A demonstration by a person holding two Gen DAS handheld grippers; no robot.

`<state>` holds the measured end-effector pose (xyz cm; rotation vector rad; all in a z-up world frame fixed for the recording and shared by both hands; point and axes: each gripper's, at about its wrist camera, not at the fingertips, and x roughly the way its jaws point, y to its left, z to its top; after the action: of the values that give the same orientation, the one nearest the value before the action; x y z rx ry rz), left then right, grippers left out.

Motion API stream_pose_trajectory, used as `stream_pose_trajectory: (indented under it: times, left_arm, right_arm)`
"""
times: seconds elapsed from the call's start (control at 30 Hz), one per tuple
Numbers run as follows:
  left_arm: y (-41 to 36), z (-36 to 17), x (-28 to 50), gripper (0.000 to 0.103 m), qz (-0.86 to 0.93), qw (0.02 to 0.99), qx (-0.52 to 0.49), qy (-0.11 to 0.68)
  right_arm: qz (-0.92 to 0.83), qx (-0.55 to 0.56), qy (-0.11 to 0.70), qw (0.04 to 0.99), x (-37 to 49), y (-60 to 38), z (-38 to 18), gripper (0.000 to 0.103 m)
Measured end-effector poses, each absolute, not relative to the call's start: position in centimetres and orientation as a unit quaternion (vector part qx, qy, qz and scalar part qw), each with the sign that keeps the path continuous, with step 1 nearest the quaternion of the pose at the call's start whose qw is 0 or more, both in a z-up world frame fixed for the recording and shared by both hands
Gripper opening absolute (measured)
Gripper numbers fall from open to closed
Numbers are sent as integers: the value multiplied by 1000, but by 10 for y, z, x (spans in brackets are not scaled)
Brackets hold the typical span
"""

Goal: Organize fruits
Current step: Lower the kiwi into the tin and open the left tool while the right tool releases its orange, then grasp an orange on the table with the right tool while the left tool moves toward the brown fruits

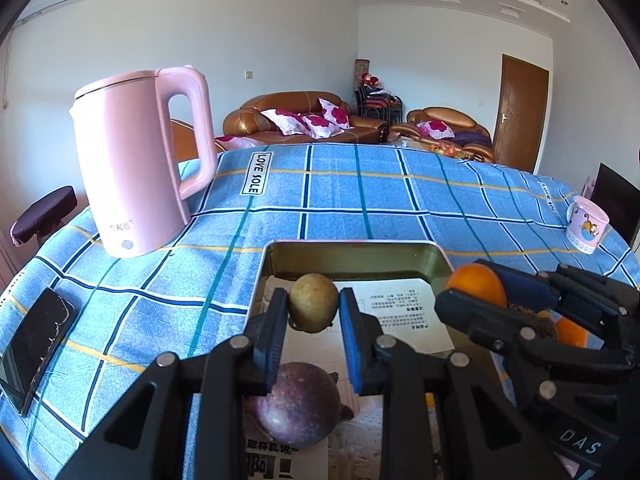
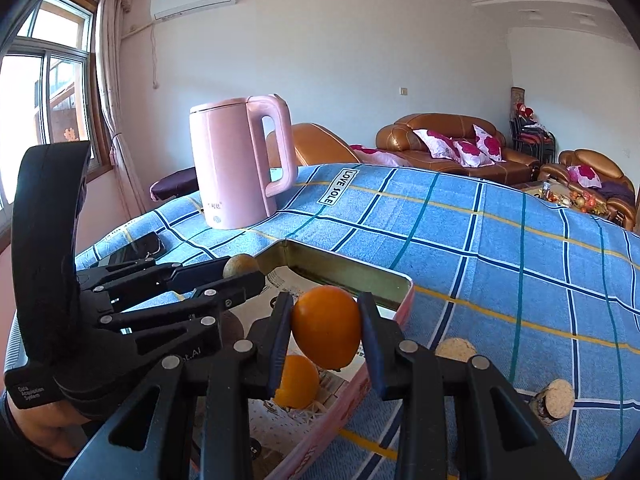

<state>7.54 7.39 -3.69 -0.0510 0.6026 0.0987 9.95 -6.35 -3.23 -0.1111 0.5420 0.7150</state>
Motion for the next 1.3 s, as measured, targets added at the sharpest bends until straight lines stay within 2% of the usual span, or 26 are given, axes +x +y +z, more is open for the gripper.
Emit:
stream_pose_trajectory:
  times: [0.43, 0.57, 0.63, 0.7, 0.77, 0.97, 1.13, 1.3]
  left_arm:
    - [77, -40, 77, 29, 65, 951, -25, 301]
    - [78, -40, 75, 39, 71, 952, -31, 297]
    - [79, -39, 73, 44, 74, 953, -33, 293]
    - [79, -36, 69, 54, 75, 955, -37, 285]
    - [77, -33, 65, 68, 78, 958, -40, 274]
    - [58, -27, 53, 73, 52, 965, -46, 254]
    - [41, -25, 49, 78, 31, 967, -45, 250]
    - [26, -24, 47, 78, 9, 967, -46, 248]
  right_arm:
    - [345, -67, 291, 890, 111, -49, -46, 35]
    - [336, -64, 297, 891, 114, -50, -48, 37]
    - [328, -55, 299, 894, 116, -53, -48, 43]
    - [324, -45, 297, 897, 117, -58, -47, 51]
    - [319, -42, 288, 902, 114, -65, -45, 52]
    - [293, -35, 265, 918, 101, -92, -37, 58]
    - [268, -48, 259, 927, 94, -114, -33, 58]
    - [223, -66, 255, 939, 84, -151, -33, 59]
